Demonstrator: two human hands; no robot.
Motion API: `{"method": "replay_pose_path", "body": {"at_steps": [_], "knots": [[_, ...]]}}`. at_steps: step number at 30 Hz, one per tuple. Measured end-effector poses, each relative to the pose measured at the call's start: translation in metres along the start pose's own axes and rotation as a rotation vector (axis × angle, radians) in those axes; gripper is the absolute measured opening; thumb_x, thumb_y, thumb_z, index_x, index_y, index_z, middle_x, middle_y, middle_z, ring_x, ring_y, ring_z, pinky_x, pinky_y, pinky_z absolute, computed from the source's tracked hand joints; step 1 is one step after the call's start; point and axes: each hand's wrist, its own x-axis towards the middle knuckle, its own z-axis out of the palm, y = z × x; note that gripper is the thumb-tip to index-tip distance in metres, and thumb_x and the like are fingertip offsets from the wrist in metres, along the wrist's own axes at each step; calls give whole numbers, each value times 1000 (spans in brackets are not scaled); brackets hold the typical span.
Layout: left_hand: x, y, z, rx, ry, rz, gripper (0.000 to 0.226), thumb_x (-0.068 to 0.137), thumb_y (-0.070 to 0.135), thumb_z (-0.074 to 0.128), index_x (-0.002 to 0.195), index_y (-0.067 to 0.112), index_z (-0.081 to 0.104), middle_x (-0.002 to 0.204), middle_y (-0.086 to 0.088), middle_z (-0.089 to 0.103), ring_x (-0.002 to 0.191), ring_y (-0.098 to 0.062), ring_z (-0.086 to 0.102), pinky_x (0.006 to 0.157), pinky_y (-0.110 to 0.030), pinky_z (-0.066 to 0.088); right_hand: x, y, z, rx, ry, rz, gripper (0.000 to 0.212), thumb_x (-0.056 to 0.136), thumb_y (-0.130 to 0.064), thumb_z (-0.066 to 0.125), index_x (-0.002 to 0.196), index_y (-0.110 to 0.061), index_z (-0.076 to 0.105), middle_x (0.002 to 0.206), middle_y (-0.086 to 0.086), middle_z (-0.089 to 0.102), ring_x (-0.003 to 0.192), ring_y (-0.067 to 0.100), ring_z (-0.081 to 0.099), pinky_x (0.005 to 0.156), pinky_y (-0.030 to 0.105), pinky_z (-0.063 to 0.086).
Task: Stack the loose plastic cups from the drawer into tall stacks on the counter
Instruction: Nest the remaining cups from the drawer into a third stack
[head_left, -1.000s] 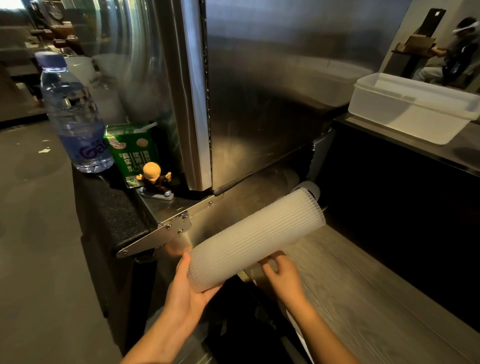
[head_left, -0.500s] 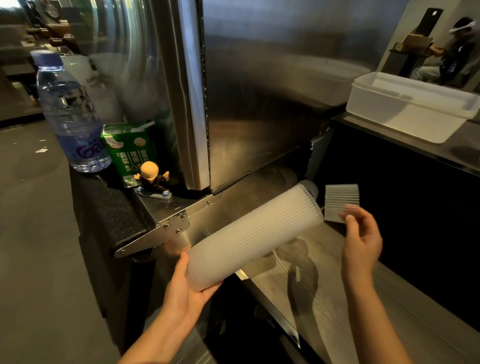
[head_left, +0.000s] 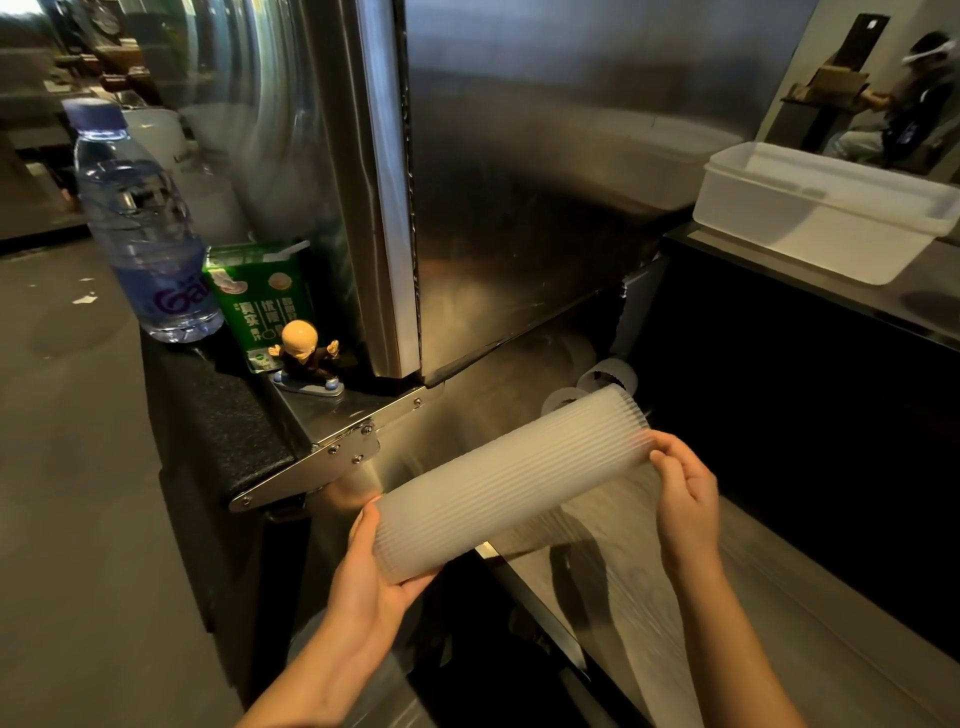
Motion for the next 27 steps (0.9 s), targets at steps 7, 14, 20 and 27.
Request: {"method": "replay_pose_path", "body": {"at_steps": [7,14,20,27], "knots": [[-2,1,-2,-23,0,-7,21,95,37,44,110,29,55,114,-11,53,103,-32,55,73,-44,51,-2,34,4,-59,182,133,32,95,-6,35,120,-16,53,114,-4,57,104,5,52,92,24,42],[-3,2,-1,-27,-2,-11,25,96,38,41,115,28,54,118,-12,53,105,-32,56,71,-44,51,-10,60,46,-849,-594,139,29,88,-18,55,117,-16,51,117,0,49,102,14,52,89,26,45],[-7,3,-2,-46,5,-1,31,96,37,42,124,26,51,121,-13,52,106,-33,55,72,-44,51,-11,74,62,-582,-432,74,8,83,-24,63,90,-28,60,100,-12,55,100,13,51,91,32,45],[-5,3,-4,-42,4,-12,34,95,39,43,126,27,50,123,-13,51,107,-33,55,71,-44,51,-10,81,61,-725,-432,130,14,91,-26,51,93,-32,63,108,-11,58,111,15,49,94,27,37]]}}
